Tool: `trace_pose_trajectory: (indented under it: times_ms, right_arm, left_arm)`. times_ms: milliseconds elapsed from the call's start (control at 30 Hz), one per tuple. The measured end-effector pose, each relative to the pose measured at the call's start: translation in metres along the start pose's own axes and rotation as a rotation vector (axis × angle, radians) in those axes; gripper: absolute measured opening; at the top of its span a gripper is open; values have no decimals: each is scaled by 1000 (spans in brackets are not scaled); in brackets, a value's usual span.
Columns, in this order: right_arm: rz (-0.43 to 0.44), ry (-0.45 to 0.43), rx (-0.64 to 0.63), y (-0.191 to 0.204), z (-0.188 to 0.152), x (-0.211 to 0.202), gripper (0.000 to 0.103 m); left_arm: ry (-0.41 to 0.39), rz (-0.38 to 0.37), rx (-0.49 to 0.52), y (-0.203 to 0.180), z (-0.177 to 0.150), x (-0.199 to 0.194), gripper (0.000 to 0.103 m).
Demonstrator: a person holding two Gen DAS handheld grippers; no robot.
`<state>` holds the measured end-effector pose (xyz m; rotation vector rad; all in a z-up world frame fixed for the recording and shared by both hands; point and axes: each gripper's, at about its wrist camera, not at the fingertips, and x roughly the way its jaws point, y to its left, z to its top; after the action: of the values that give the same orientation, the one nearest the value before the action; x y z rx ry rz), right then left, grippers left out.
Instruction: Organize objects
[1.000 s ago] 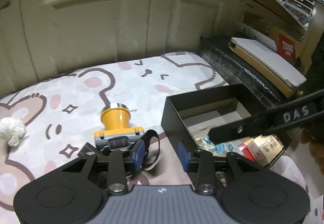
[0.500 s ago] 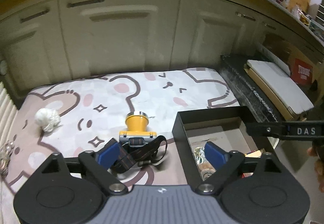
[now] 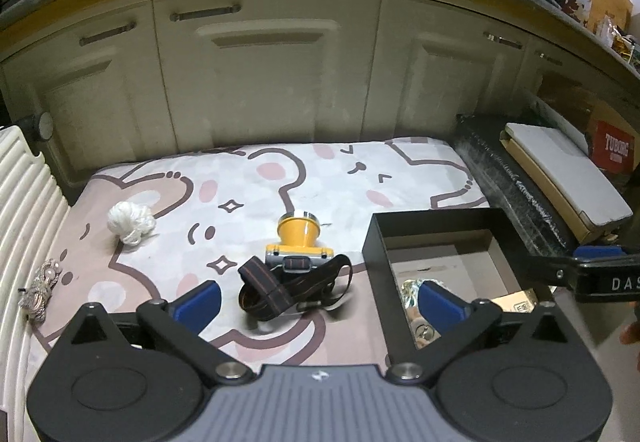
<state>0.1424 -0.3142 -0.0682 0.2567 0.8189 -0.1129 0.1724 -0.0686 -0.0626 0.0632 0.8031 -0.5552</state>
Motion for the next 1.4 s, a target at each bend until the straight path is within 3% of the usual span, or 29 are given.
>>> trace_pose_trajectory:
  times_ms: [367, 900, 1133, 1400]
  right_arm:
    - [-3, 13, 6, 12, 1, 9, 103]
    - [109, 30, -73, 89, 8, 36, 103]
    - [148, 12, -40, 107, 17, 42, 102]
    - [209, 19, 31, 118, 29, 67, 84]
  left_arm:
    - [-20, 85, -70, 38, -6, -6, 103]
    - [-26, 194, -166, 111, -24, -27, 103]
    - [14, 139, -138, 116, -33, -22, 102]
    - [115, 53, -32, 94, -47, 8, 96]
